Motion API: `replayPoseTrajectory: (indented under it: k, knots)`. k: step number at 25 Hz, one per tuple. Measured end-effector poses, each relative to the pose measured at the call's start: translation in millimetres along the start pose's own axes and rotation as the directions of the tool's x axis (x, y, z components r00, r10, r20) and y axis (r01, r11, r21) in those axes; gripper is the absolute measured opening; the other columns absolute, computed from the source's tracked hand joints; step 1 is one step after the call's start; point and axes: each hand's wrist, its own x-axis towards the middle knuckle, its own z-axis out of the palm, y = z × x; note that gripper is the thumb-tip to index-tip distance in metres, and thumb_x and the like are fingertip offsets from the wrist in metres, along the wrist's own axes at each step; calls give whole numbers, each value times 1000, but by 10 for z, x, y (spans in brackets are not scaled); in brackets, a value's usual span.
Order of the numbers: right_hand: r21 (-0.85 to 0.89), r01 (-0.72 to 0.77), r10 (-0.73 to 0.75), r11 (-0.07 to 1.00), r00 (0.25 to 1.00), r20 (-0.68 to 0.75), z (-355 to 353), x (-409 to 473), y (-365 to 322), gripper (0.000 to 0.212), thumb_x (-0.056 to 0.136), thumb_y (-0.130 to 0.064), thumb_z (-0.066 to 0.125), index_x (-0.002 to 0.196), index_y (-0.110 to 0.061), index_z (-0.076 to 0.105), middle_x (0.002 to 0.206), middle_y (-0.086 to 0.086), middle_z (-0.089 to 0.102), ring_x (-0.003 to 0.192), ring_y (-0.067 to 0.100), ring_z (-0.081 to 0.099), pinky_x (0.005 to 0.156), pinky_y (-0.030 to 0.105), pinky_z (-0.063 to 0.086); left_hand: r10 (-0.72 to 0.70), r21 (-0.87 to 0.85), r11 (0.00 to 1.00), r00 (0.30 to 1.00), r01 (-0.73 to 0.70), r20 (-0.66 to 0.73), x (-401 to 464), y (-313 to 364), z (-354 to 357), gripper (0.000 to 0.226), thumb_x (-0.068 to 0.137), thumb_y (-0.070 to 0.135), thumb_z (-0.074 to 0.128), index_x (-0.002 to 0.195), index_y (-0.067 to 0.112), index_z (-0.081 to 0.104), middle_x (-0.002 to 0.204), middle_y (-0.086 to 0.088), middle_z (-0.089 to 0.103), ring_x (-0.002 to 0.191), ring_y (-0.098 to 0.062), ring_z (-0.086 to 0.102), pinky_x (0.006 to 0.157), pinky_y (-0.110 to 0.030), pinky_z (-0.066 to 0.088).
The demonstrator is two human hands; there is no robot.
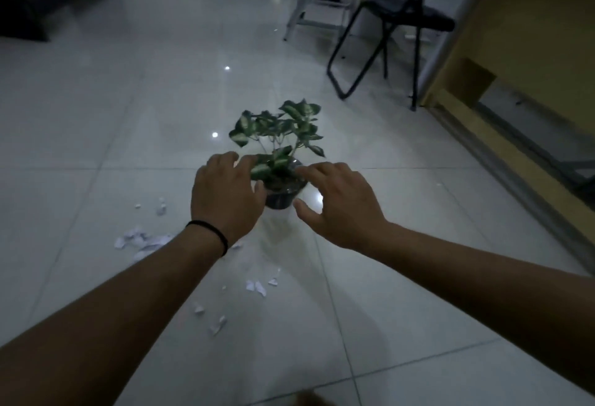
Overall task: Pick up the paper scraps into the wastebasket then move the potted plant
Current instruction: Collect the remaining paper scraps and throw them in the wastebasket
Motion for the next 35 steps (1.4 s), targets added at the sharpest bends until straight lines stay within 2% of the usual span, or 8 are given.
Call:
replayPoseTrajectory:
  k: [2, 5, 12, 15, 18, 21, 29, 35]
  knots:
    - [62, 33, -35, 998, 999, 29, 463, 81, -120, 58, 88, -55, 55, 135, -22, 59, 125, 0, 66, 108, 21, 59, 86, 32, 46, -14, 72, 997, 998, 9, 66, -37, -275, 186, 49, 87, 41, 54, 129, 17, 58, 122, -13, 62, 114, -33, 55, 95, -44, 47]
    - [153, 49, -62, 987, 995, 81, 1207, 57, -308, 58, 89, -56, 57, 136, -21, 58, 126, 3, 66, 110, 24, 61, 89, 38, 52, -68, 170, 985, 986, 41, 155, -383, -655, 552, 51, 87, 42, 50, 131, 16, 56, 123, -15, 61, 113, -35, 54, 94, -46, 46]
    - [260, -101, 31, 960, 965, 261, 2314, -727, -356, 78, 85, -68, 54, 149, -25, 39, 144, 5, 52, 127, 24, 52, 99, 41, 49, -340, 238, 933, 883, 272, 324, -1627, -840, 1119, 67, 89, 56, 41, 143, 18, 46, 145, -19, 46, 134, -40, 40, 108, -51, 37]
    - [251, -176, 82, 952, 935, 346, 2633, -1039, -342, 104, 78, -78, 55, 159, -27, 13, 163, 8, 25, 149, 29, 26, 118, 51, 30, -435, 287, 890, 849, 355, 299, -2096, -824, 1229, 80, 88, 67, 39, 153, 22, 29, 156, -21, 29, 144, -42, 25, 116, -55, 27]
    - [217, -202, 118, 955, 931, 345, 2760, -1124, -354, 118, 73, -85, 53, 160, -24, 1, 168, 8, 5, 155, 32, 7, 122, 55, 14, -490, 305, 860, 828, 409, 272, -2325, -818, 1294, 96, 82, 77, 39, 157, 24, 14, 162, -19, 13, 149, -43, 12, 118, -57, 18]
    - [242, -168, 69, 956, 926, 371, 2817, -997, -415, 122, 70, -87, 53, 160, -25, -3, 169, 7, -1, 155, 32, 1, 122, 58, 14, -605, 325, 787, 757, 524, 246, -2384, -899, 1307, 108, 75, 87, 37, 158, 26, 1, 164, -18, -1, 150, -41, 1, 119, -58, 13]
    - [323, -97, -27, 941, 933, 358, 3160, -284, -701, 121, 71, -87, 52, 159, -29, -7, 168, 6, -8, 155, 30, -5, 123, 57, 9, -666, 381, 722, 729, 577, 160, -2036, -1516, 1401, 121, 66, 96, 33, 157, 27, -6, 164, -18, -8, 150, -43, -3, 118, -62, 11]
    - [376, 41, -186, 926, 914, 360, 3423, 176, -1050, 103, 80, -82, 35, 160, -28, -2, 169, 6, -5, 156, 26, -3, 124, 55, 10, -602, 272, 793, 772, 545, 204, -1980, -1700, 1551, 106, 78, 85, 38, 157, 27, -3, 164, -18, 0, 151, -39, 1, 121, -53, 17]
